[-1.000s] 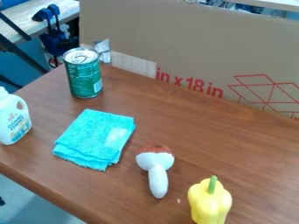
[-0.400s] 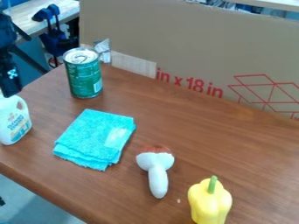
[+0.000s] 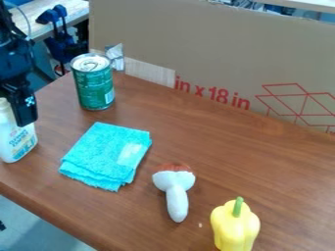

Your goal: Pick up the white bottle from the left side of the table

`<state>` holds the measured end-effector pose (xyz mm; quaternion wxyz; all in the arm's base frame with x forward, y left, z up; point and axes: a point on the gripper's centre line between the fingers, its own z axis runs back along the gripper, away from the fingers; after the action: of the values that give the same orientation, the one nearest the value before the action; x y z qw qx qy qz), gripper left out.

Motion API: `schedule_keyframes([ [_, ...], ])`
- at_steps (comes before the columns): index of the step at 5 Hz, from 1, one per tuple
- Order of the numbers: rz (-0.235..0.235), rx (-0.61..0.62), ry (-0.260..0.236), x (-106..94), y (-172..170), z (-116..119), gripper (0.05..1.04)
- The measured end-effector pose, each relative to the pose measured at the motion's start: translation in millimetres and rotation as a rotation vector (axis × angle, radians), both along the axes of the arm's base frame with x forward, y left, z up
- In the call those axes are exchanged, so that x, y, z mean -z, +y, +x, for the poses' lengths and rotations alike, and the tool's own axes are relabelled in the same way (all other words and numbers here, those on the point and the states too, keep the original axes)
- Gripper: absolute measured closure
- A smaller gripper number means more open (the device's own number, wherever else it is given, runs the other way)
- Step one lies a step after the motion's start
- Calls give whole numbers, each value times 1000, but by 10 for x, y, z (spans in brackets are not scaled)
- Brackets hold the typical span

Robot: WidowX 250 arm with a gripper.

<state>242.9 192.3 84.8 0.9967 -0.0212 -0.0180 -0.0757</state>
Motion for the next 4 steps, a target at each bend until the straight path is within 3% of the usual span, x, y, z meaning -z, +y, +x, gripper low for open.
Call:
schedule_keyframes([
  [1,-7,-12,20,58,-21,9,410],
  [2,3,-20,8,53,-35,51,474],
  [3,-15,-35,-4,23,-85,46,474],
  [4,10,-284,-129,-289,-152,8,474],
])
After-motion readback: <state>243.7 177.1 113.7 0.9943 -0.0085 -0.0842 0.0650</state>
